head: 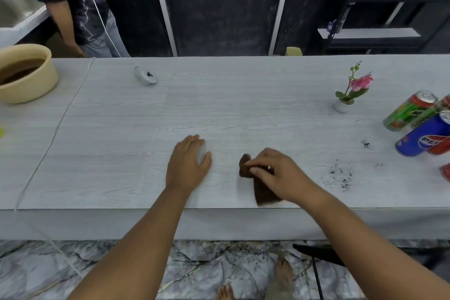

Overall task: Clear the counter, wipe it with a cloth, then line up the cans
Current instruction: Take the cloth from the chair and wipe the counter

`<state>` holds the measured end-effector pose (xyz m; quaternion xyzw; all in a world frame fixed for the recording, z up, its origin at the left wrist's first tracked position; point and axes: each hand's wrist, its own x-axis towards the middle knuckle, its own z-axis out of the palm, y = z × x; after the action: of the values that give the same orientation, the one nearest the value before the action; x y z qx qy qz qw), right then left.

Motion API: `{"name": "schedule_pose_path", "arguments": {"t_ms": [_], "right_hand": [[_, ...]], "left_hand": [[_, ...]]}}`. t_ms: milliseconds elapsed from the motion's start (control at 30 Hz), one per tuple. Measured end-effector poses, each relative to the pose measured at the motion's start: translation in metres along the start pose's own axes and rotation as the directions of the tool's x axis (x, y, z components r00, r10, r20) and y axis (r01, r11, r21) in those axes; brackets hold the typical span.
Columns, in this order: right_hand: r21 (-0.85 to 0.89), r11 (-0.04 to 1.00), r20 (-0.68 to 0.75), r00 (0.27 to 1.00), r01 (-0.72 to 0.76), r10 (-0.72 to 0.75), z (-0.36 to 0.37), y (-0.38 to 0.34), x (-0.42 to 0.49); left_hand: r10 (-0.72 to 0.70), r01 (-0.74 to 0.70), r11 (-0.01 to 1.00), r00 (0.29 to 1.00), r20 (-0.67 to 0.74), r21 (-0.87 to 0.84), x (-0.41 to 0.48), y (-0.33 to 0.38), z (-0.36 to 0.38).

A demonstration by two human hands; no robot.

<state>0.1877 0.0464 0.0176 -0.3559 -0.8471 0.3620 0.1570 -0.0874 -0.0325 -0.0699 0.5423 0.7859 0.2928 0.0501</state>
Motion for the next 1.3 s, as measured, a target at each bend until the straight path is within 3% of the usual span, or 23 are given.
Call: {"name": "schedule_pose_path", "arguments": {"t_ms": [133,233,367,600,900,1100,1300], "right_hand": [[-0.262,0.948,-0.088,0.974,0.180,-0.209,-0.021,-0.001,0.030],[-0.331,0.921,-0.052,0.971,0.206,-0.235,-0.009,0.002,0.040],[-0.296,0.938,0.060,0.984,0.178,-0.168,0.026,0.017,0.029],[-0.223,0.965,-0.093,0.983,0.136,-0.159,0.029,0.032,0.026],[-0.247,0.956,-0.006,0.987,0.157,-0.163,0.032,0.035,0.018],[-0.226,0.965,0.039,0.991,0.135,-0.130,0.034,0.033,-0.021],[0.088,0.989,-0.051,0.991,-0.117,0.121,0.011,0.042,-0.041]], "left_hand": [[0.006,-0.006,1.000,1.000,-0.008,0.001,0.000,0.001,0.000],[-0.001,0.001,1.000,1.000,-0.009,0.008,0.001,-0.001,0.001],[0.007,-0.007,1.000,1.000,-0.012,0.014,0.001,-0.003,0.002],[0.006,-0.006,1.000,1.000,-0.012,0.021,0.003,-0.005,0.003],[0.044,-0.043,0.999,0.999,-0.010,0.032,0.005,-0.008,0.006],[0.082,-0.086,0.996,0.992,0.094,0.037,0.001,-0.007,0.009],[0.052,-0.070,0.993,0.983,0.174,0.098,-0.018,0.035,0.027]]}}
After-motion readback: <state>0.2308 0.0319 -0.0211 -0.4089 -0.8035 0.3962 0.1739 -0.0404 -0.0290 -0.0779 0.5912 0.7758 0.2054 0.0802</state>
